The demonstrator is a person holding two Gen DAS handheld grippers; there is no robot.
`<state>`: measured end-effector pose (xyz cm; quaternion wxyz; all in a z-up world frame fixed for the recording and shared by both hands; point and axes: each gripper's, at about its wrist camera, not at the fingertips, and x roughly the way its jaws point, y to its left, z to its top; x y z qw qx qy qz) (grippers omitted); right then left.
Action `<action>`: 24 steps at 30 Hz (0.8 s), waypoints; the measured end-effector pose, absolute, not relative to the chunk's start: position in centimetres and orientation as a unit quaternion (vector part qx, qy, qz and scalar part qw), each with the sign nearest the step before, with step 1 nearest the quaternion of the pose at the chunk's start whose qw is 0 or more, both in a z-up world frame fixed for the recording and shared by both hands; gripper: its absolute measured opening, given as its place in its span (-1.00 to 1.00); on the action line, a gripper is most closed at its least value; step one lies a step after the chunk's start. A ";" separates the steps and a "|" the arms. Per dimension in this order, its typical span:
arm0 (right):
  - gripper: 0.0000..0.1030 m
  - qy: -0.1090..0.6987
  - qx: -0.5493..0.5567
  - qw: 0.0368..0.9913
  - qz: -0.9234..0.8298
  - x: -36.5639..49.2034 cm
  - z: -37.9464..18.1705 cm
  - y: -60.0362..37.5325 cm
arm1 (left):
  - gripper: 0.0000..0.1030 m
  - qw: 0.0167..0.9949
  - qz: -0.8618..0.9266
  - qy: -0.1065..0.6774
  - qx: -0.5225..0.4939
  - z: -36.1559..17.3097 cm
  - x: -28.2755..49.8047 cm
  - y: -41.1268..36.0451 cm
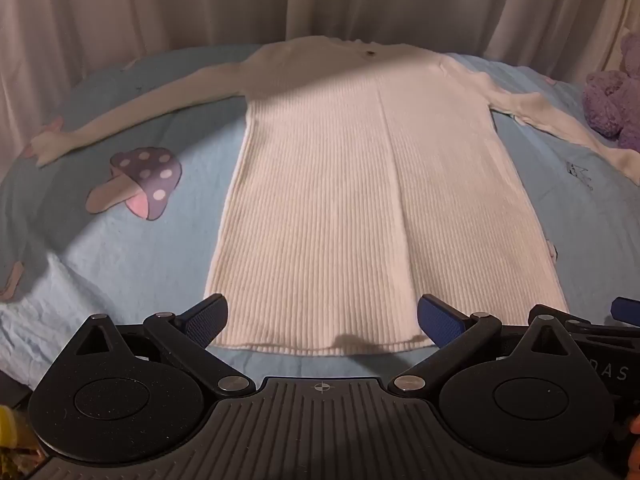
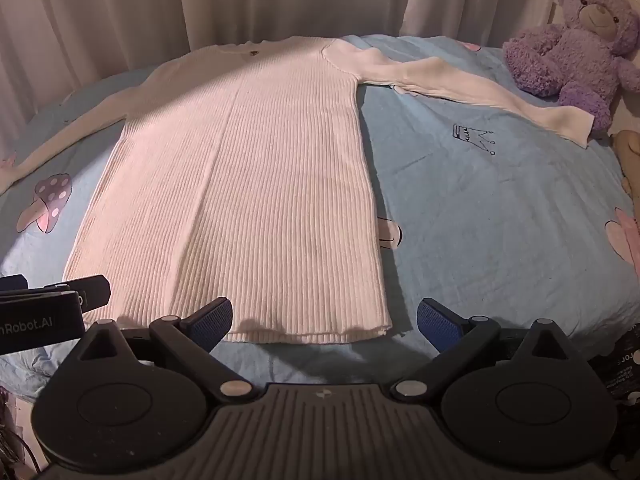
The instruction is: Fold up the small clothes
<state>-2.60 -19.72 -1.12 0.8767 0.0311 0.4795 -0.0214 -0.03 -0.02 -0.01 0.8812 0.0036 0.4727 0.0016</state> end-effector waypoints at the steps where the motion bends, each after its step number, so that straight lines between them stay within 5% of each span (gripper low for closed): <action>1: 0.92 0.480 0.032 0.876 -0.022 -2.6 -1.1 -19.7 | 1.00 0.881 0.001 0.473 0.003 0.0 -0.1 0.0; 24: 0.92 0.479 0.032 0.877 -0.017 -2.8 -1.1 -19.6 | 1.00 0.877 0.003 0.481 0.005 -0.3 -0.1 0.3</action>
